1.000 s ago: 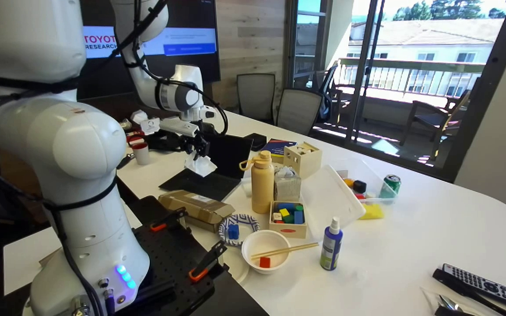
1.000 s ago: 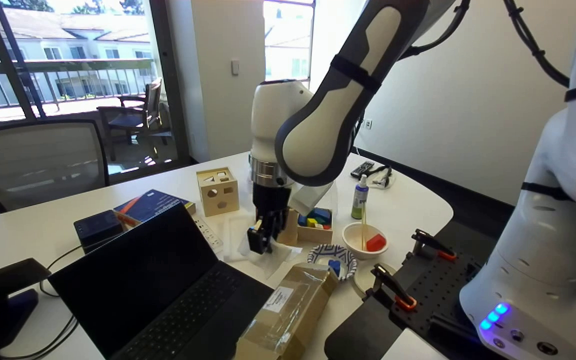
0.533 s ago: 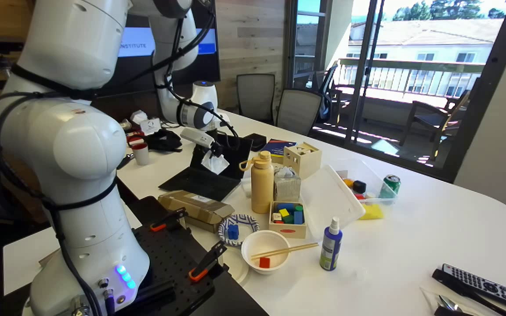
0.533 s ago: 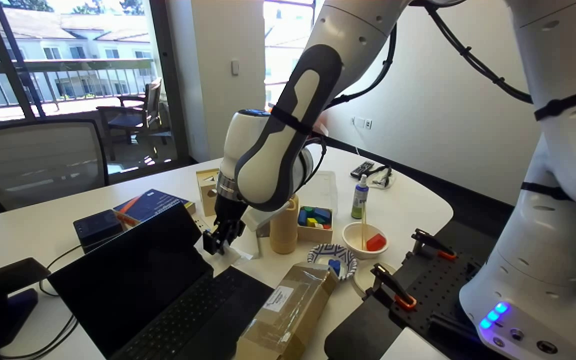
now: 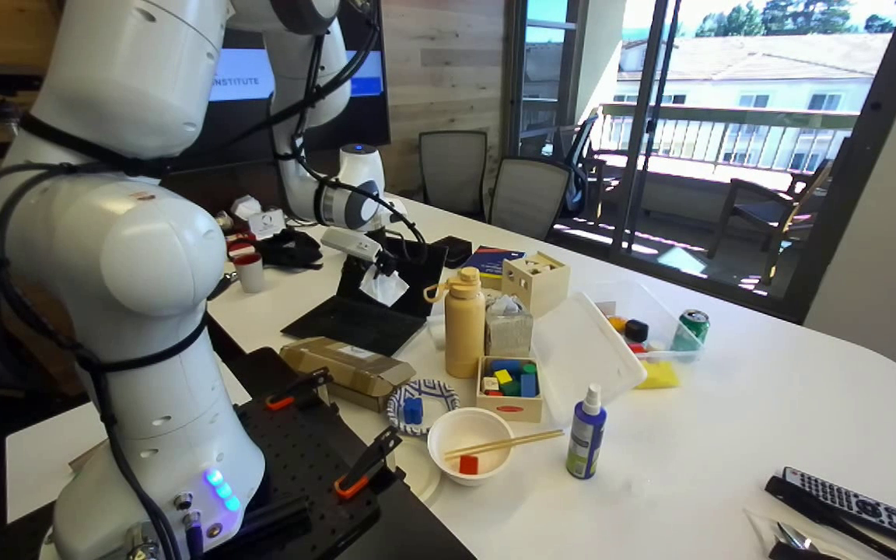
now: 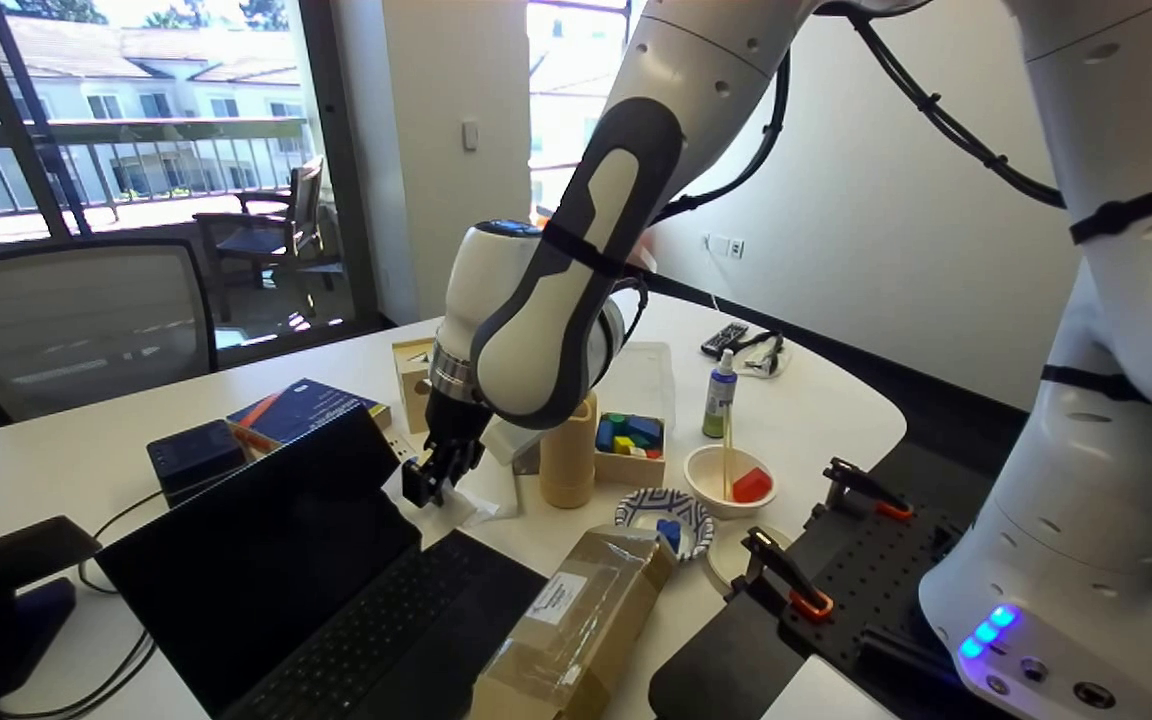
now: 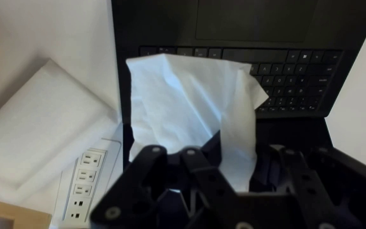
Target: Use the white napkin to wipe the laptop screen.
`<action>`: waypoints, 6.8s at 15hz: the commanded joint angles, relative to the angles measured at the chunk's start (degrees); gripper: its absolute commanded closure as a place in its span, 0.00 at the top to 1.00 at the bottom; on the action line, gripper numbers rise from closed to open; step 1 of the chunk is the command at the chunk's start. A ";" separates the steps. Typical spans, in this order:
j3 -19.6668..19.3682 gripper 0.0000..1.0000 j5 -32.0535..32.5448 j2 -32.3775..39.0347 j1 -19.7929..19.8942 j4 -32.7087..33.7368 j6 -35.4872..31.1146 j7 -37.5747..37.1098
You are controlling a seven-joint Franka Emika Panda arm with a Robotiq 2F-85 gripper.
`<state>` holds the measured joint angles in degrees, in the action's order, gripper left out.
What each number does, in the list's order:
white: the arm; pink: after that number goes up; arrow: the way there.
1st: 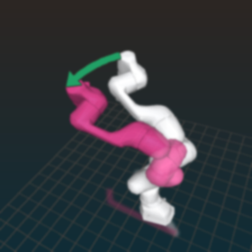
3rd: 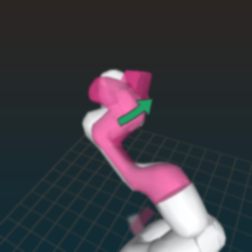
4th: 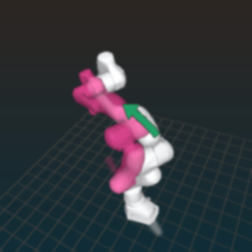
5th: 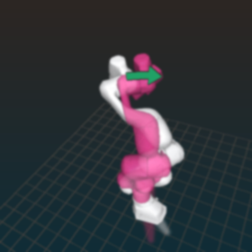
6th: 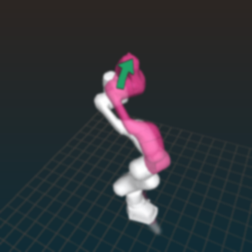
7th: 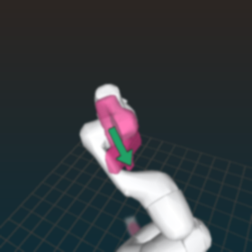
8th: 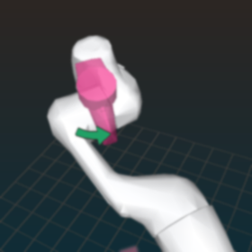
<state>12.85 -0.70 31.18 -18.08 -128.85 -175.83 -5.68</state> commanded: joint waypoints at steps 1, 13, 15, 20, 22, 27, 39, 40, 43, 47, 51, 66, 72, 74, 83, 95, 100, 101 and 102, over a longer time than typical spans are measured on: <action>-5.36 0.03 2.64 0.29 -5.07 0.03 -5.01 0.18; -13.27 0.03 3.90 14.54 -14.16 15.75 -12.59 4.25; -13.89 0.03 3.80 16.85 -15.02 18.64 -12.51 4.29; -13.72 0.03 3.88 21.21 -15.78 24.66 -12.67 4.41; -13.69 0.03 3.97 22.51 -16.07 26.81 -12.80 4.56; -15.87 0.03 3.30 23.93 -17.92 29.94 -14.38 4.33; -20.64 0.03 -3.38 23.52 -21.00 21.67 -21.18 4.75; -19.28 0.03 -2.62 23.72 -20.25 21.58 -21.15 5.00; -15.94 0.03 -0.84 24.82 -19.52 22.68 -20.59 5.82; -14.38 0.03 0.39 25.69 -20.19 25.05 -19.69 7.78; -14.21 0.03 1.85 25.24 -20.06 26.81 -19.91 8.88; -20.41 0.03 -5.43 23.85 -19.07 25.23 -22.33 7.84; -11.89 0.03 -1.17 25.48 -15.07 25.66 -22.19 8.66; -10.92 0.03 0.24 25.94 -15.11 26.48 -22.24 9.13; -12.96 0.03 2.40 25.62 -17.46 30.92 -21.23 11.54; -28.23 0.03 -8.54 20.94 -29.02 23.27 -22.05 10.05; -26.84 0.03 -9.82 11.48 -31.58 8.61 -19.75 9.88; -26.47 0.03 -10.03 8.96 -31.90 5.56 -18.64 9.56; -25.83 0.03 -10.21 6.28 -31.79 2.64 -17.26 9.15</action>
<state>-14.39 -10.49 47.94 -49.49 -114.83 -197.34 4.14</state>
